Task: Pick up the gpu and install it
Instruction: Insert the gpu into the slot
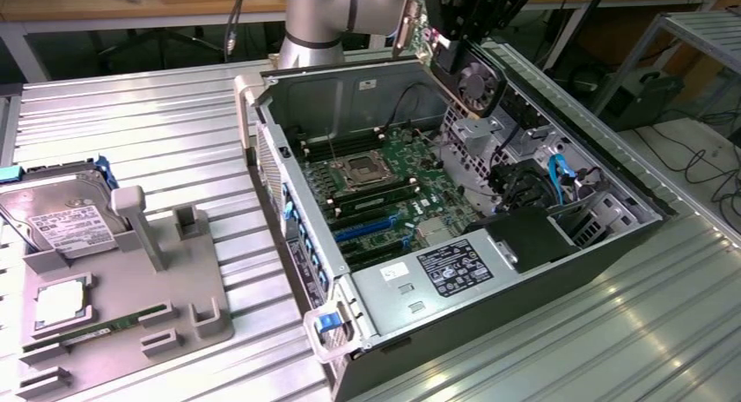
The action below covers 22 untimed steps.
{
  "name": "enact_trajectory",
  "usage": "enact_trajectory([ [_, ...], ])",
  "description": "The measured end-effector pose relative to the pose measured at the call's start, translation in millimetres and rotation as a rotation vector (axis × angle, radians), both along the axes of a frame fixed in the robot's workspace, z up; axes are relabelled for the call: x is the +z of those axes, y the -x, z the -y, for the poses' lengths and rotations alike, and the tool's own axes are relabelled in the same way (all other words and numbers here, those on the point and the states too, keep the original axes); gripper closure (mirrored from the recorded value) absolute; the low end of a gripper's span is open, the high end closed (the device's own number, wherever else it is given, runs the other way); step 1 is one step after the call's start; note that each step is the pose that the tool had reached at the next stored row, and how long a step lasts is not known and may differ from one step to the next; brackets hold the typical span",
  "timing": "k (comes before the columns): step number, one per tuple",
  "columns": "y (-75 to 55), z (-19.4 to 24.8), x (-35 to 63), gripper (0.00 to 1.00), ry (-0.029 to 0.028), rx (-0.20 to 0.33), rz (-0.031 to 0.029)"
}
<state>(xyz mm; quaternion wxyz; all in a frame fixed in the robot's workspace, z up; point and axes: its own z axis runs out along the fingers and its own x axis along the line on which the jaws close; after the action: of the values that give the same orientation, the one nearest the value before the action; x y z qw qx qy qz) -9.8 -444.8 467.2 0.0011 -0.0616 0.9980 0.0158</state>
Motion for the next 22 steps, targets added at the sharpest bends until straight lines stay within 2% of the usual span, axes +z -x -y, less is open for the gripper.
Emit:
enact_trajectory([
  [22,0.0,0.0,-0.1,0.73,-0.0001,0.080,0.0000],
])
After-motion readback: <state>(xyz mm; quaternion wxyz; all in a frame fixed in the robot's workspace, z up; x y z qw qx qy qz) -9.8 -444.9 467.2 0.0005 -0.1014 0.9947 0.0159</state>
